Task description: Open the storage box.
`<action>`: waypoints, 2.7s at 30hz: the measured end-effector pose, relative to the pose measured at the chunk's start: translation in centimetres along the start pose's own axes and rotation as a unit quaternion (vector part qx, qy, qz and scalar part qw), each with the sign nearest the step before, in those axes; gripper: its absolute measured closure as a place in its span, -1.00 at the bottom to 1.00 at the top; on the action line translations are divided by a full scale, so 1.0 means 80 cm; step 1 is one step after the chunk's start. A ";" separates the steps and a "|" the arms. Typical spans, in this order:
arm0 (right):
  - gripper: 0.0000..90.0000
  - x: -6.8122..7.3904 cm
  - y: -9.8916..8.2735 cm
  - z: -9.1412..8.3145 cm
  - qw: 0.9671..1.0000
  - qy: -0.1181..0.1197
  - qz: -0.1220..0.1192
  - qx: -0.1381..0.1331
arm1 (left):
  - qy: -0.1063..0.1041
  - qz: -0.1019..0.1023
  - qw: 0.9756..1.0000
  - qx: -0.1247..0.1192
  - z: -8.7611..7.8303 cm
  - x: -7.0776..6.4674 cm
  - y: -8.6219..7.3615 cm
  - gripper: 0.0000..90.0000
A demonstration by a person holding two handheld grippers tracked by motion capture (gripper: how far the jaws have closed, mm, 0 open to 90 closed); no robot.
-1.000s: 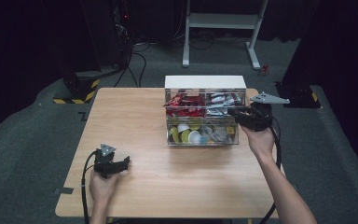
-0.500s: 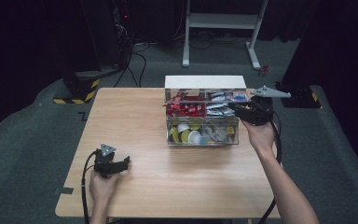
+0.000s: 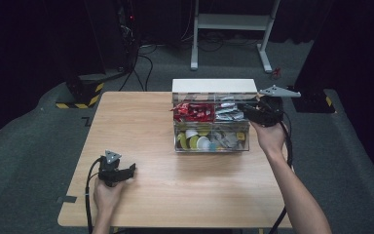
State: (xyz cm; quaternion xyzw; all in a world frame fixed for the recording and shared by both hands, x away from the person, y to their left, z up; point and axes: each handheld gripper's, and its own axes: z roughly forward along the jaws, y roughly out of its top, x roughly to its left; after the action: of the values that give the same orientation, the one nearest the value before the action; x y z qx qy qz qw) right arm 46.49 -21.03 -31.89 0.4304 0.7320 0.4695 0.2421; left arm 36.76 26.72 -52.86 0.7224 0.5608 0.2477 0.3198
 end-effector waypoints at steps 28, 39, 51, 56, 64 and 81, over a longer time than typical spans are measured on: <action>0.24 0.001 0.010 -0.002 1.000 0.006 0.012 0.014 | -0.049 0.010 0.999 0.002 -0.006 -0.022 0.028 -0.56; 0.23 -0.001 0.011 -0.003 1.000 0.014 0.012 0.009 | -0.088 0.010 0.996 -0.019 -0.020 -0.032 0.054 -0.46; 0.23 -0.003 0.011 -0.005 1.000 0.021 0.014 0.009 | -0.136 0.032 0.990 -0.030 -0.032 -0.046 0.094 -0.37; 0.23 -0.002 0.012 -0.005 1.000 0.019 0.013 0.011 | -0.154 0.026 0.987 -0.042 -0.037 -0.052 0.110 -0.36; 0.22 -0.002 0.012 -0.005 1.000 0.019 0.013 0.012 | -0.164 0.028 0.984 -0.068 -0.046 -0.060 0.127 -0.33; 0.22 -0.006 0.014 -0.007 0.999 0.031 0.021 0.015 | -0.192 0.053 0.976 -0.093 -0.064 -0.078 0.176 -0.12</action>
State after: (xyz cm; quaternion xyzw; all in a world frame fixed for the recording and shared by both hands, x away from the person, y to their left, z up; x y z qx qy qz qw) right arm 46.79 -21.49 -30.68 0.4342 0.7373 0.4762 0.2028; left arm 40.70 19.24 -38.98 0.7524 0.4244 0.1716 0.4737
